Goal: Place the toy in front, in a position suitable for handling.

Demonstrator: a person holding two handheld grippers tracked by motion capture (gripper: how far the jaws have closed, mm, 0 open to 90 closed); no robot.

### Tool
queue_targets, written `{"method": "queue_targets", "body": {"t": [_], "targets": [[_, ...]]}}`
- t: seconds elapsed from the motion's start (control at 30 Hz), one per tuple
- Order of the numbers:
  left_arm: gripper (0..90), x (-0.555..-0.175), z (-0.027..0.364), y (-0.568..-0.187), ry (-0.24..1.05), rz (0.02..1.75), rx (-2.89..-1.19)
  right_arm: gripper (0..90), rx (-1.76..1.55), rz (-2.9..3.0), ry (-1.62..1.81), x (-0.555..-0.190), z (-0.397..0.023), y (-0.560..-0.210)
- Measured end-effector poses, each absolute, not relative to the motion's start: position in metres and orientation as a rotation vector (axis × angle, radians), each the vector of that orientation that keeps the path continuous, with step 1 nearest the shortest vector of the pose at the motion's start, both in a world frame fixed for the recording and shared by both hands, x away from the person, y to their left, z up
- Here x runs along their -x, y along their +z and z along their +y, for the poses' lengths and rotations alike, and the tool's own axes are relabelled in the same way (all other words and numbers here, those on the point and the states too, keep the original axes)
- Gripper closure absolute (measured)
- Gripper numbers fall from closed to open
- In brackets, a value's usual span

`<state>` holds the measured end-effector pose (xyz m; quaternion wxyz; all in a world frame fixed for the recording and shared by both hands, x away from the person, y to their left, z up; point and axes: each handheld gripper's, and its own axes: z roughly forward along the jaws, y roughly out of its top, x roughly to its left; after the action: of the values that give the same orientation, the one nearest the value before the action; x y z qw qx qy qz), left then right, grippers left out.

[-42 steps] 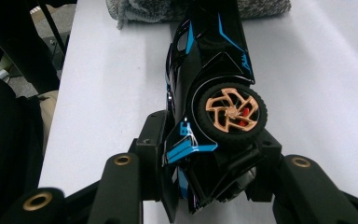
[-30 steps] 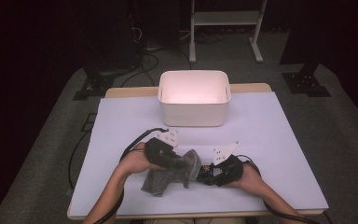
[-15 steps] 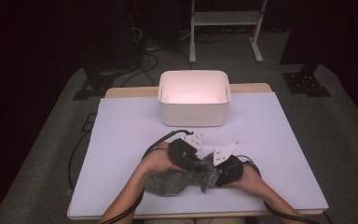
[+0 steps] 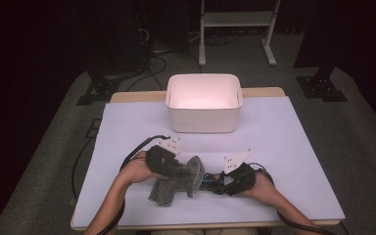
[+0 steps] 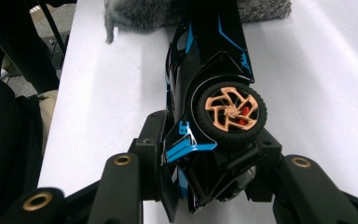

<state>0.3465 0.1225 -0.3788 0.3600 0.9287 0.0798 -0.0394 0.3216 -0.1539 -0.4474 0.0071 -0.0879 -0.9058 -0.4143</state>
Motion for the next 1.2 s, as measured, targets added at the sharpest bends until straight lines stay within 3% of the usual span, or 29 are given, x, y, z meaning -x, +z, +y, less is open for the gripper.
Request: {"method": "queue_targets", "body": {"t": [0.33,0.37,0.43,0.63,0.83,0.93,1.2], "targets": [[78.6,-0.346,0.140,-0.383,-0.072,0.264,-2.408,55.2,0.288,-2.812,-1.280,-0.323,-0.154,-0.448],[78.6,-0.346,0.139,-0.385,-0.078,0.263,-2.410,54.2,0.295,-2.800,-1.264,-0.324,-0.153,-0.449],[78.6,-0.346,0.137,-0.388,-0.096,0.259,-2.399,42.4,0.316,-2.823,-1.233,-0.325,-0.150,-0.449],[78.6,-0.346,0.139,-0.390,-0.106,0.267,-2.386,40.1,0.288,-2.818,-1.238,-0.327,-0.138,-0.441],[78.6,-0.345,0.138,-0.389,-0.104,0.269,-2.390,42.5,0.245,-2.873,-1.170,-0.329,-0.120,-0.440],[78.5,-0.346,0.137,-0.389,-0.108,0.270,-2.390,54.4,0.202,-2.909,-1.135,-0.328,-0.115,-0.443],[78.6,-0.356,0.129,-0.383,-0.090,0.269,-2.376,55.3,0.169,-2.915,-1.147,-0.343,-0.123,-0.439]]}}
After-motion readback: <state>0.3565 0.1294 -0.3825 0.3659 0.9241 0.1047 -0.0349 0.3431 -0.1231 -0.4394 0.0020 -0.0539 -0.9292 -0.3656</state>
